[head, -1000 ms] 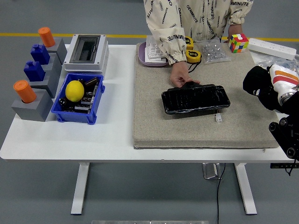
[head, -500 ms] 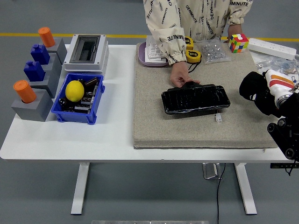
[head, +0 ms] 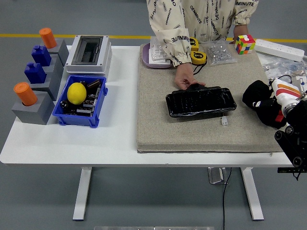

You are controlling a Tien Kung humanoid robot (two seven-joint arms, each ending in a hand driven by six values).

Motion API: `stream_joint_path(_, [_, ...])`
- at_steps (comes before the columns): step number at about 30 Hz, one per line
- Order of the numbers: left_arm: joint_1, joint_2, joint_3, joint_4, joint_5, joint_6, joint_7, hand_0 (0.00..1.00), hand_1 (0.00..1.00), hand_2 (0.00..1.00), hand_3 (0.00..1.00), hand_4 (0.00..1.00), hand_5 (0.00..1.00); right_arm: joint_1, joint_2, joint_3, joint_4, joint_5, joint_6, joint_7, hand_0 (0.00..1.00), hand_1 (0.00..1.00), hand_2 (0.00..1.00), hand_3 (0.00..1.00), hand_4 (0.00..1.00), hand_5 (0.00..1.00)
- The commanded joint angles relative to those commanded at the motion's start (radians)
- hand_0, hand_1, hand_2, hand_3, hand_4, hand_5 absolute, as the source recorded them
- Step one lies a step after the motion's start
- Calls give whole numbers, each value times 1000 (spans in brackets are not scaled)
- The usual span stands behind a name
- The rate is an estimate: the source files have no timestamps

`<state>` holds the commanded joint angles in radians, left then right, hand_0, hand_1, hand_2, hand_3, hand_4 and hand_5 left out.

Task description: Pick the rag up,wipe the panel,place it on the desk

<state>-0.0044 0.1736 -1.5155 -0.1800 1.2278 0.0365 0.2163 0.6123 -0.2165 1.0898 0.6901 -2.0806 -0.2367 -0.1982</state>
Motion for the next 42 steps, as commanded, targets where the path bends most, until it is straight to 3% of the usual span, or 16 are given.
stream_joint_path(15, [4,-1,-1,0,1,1,1,651,696,742,567,599,476,-22,-3,1,-7,1,2,0,294,365,428,452,998,357])
stream_joint_path(42, [14,3,6,0,2,0,-2,651,696,741,567,599,476,-36,-14,-6,18,-1,23,-5,312,372,438,465,998,369])
